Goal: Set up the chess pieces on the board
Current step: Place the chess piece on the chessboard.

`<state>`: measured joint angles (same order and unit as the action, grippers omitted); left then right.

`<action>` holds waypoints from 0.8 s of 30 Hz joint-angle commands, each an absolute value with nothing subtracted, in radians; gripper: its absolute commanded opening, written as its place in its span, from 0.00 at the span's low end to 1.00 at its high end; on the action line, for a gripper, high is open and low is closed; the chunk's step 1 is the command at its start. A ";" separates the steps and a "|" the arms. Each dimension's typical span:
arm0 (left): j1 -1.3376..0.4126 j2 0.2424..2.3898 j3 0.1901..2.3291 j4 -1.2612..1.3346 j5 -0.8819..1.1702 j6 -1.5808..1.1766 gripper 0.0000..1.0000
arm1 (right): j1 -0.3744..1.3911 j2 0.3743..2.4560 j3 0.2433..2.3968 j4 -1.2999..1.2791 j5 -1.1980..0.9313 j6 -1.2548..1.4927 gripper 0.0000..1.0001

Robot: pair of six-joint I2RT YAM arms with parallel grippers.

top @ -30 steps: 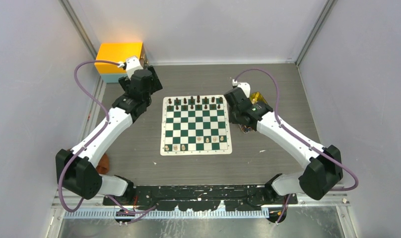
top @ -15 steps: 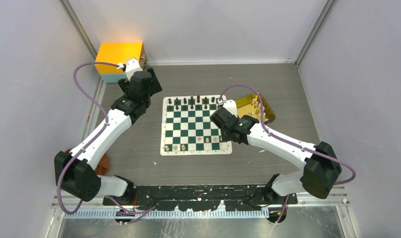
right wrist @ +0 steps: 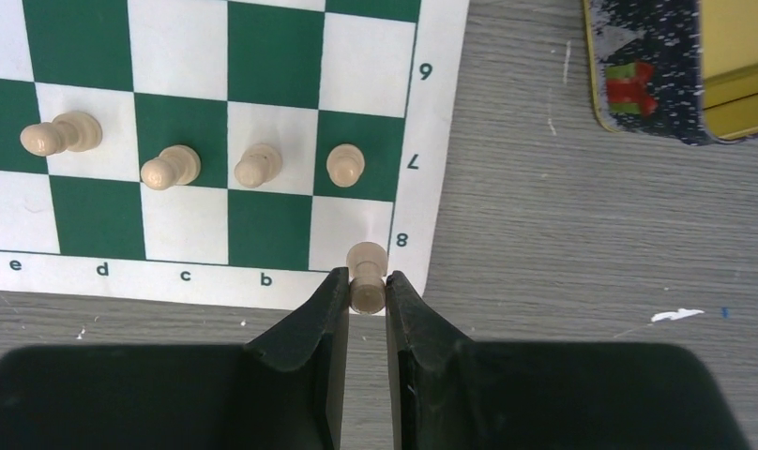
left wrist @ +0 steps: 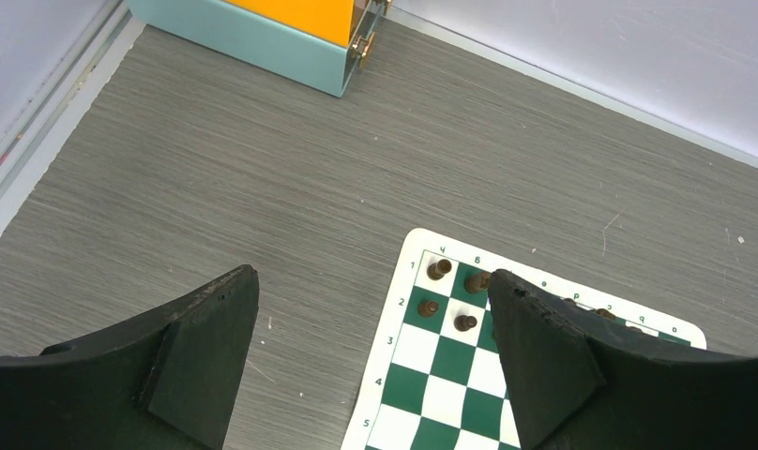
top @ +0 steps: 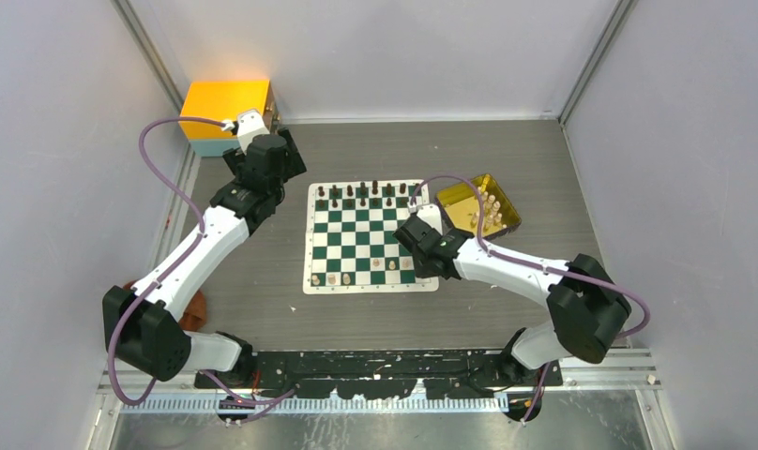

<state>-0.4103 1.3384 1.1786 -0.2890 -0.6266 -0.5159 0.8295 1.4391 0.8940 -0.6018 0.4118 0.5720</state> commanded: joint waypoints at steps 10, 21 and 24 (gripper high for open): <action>-0.414 1.318 1.187 -0.266 -0.641 -0.502 0.92 | 0.834 1.490 0.869 -0.474 0.356 0.612 0.01; -0.414 1.315 1.174 -0.262 -0.644 -0.502 0.92 | 0.834 1.504 0.853 -0.472 0.360 0.623 0.01; -0.414 1.317 1.172 -0.261 -0.644 -0.504 0.92 | 0.834 1.501 0.850 -0.472 0.366 0.623 0.00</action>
